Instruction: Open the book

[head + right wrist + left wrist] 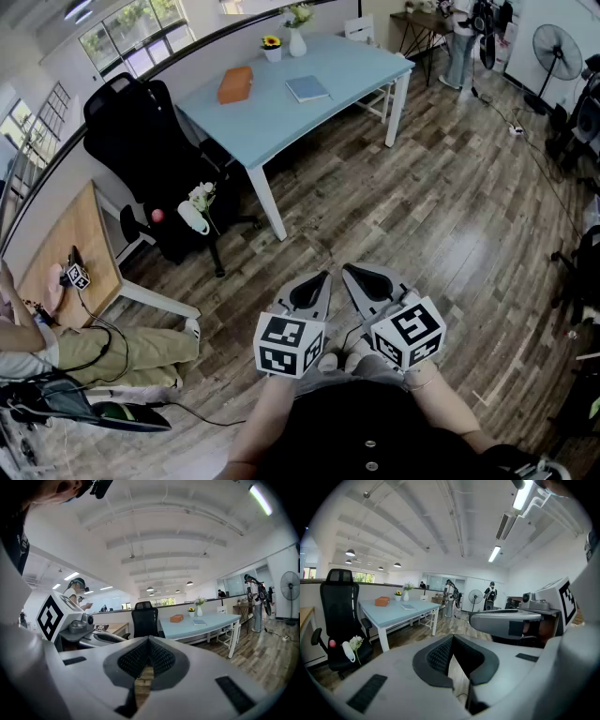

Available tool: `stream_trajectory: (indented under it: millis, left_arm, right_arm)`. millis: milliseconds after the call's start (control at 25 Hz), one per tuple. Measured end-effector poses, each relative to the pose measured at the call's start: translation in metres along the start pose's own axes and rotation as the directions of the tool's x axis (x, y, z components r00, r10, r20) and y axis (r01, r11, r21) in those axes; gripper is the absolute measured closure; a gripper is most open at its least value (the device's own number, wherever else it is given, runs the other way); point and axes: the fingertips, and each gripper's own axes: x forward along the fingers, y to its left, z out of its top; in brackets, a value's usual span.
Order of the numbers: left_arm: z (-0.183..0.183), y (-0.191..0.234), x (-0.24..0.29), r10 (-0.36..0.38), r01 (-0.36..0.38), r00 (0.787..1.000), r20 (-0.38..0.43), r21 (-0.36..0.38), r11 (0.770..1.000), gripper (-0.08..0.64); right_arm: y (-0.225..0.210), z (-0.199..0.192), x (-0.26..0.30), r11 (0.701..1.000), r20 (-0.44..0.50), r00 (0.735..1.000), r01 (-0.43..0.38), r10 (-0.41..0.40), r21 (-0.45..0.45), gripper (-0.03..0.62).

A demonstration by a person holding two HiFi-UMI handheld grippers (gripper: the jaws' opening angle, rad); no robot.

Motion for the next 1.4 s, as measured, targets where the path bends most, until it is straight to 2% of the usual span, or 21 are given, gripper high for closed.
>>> stream_trajectory:
  millis: [560, 800, 960, 1120, 1160, 1200, 1240, 1320, 1400]
  left_arm:
    - [-0.002, 0.001, 0.011, 0.004, -0.004, 1.0, -0.008, -0.017, 1.0, 0.548]
    - [0.006, -0.011, 0.016, -0.073, 0.076, 0.996, 0.056, -0.05, 0.996, 0.548]
    - [-0.001, -0.01, 0.022, -0.036, 0.037, 0.999, 0.02, -0.035, 0.999, 0.548]
    - [-0.006, -0.012, 0.029, -0.009, 0.01, 1.0, 0.008, -0.05, 0.999, 0.548]
    - [-0.008, -0.014, 0.03, -0.005, 0.005, 1.0, 0.007, -0.052, 0.999, 0.548]
    - [-0.009, -0.016, 0.032, -0.002, 0.002, 1.0, 0.006, -0.053, 0.999, 0.548]
    - [-0.009, -0.018, 0.033, 0.001, 0.0, 1.0, 0.005, -0.054, 0.999, 0.548]
    - [-0.01, -0.022, 0.036, 0.004, -0.004, 1.0, 0.001, -0.051, 0.999, 0.548]
    - [-0.011, -0.023, 0.037, 0.009, -0.009, 1.0, -0.007, -0.047, 0.999, 0.548]
  right_arm:
    - [-0.007, -0.009, 0.002, 1.0, -0.027, 0.999, -0.02, 0.02, -0.004, 0.591]
    - [-0.013, -0.01, 0.0, 0.997, -0.006, 0.997, -0.073, 0.073, 0.035, 0.589]
    - [-0.027, -0.013, -0.003, 0.999, -0.016, 0.999, -0.051, 0.051, 0.005, 0.589]
    - [-0.041, -0.012, -0.009, 0.999, -0.01, 1.0, -0.022, 0.022, -0.025, 0.587]
    - [-0.044, -0.012, -0.01, 0.999, -0.011, 1.0, -0.023, 0.023, -0.026, 0.561]
    - [-0.046, -0.013, -0.011, 0.999, -0.012, 1.0, -0.025, 0.025, -0.026, 0.482]
    - [-0.048, -0.013, -0.013, 0.999, -0.01, 1.0, -0.025, 0.024, -0.027, 0.447]
    - [-0.052, -0.012, -0.016, 0.999, 0.002, 1.0, -0.019, 0.019, -0.03, 0.444]
    - [-0.055, -0.012, -0.016, 1.0, 0.008, 1.0, -0.015, 0.015, -0.028, 0.413]
